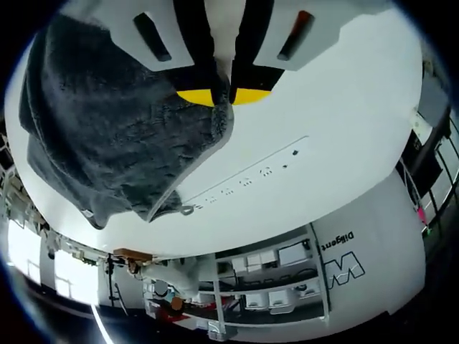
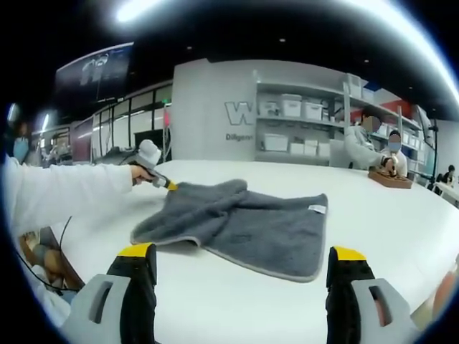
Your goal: Open the folded towel by lifting each exposed corner and separating the folded layers until the towel lies flat within the target outline without major curled edges
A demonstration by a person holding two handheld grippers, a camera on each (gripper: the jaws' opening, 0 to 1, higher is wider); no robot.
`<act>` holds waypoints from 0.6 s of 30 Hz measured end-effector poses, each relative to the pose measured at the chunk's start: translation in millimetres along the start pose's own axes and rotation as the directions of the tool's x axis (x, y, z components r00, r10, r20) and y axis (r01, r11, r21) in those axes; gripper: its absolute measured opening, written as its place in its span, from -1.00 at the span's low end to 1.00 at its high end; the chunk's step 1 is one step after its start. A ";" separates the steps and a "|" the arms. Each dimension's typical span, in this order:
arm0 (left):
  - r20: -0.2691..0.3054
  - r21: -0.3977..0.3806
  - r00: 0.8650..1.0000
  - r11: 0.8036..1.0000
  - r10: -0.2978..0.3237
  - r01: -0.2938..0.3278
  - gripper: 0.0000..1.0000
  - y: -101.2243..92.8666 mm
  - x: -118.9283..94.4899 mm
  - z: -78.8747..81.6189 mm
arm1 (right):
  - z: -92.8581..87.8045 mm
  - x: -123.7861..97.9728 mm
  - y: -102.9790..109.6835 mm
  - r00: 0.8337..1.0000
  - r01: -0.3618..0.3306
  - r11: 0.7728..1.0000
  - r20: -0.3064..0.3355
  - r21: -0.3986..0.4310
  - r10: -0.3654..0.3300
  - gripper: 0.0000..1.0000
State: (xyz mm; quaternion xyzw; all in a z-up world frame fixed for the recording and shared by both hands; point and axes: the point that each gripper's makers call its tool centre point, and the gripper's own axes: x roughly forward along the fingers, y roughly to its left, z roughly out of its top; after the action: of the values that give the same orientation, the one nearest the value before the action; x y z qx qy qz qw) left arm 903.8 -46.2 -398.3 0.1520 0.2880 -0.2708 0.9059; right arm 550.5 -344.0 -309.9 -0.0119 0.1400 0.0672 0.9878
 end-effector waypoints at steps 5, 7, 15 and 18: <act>0.001 -0.017 1.000 1.000 0.022 -0.022 -0.86 8.3 -3.9 -1.2 | 1.1 -1.8 -0.5 1.000 0.002 1.000 0.004 0.001 -0.002 0.98; 0.001 -0.022 1.000 0.999 0.027 -0.027 -0.86 10.9 -4.8 -1.6 | 1.1 -2.4 -0.5 1.000 0.003 1.000 0.005 0.001 -0.003 0.98; 0.000 -0.034 0.999 0.998 0.052 -0.052 -0.85 24.7 -13.6 -2.2 | 1.2 -2.8 0.0 1.000 0.001 1.000 0.005 -0.001 -0.001 0.98; 0.004 -0.044 0.998 0.997 0.059 -0.059 -0.85 29.7 -18.3 -0.9 | 1.1 -3.0 0.6 1.000 -0.002 1.000 0.004 -0.001 0.002 0.98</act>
State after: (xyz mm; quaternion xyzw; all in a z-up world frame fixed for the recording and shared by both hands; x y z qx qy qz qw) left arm 908.0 -14.5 -384.4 0.1400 0.2866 -0.2380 0.9174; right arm 547.8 -343.8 -308.0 -0.0121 0.1379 0.0680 0.9880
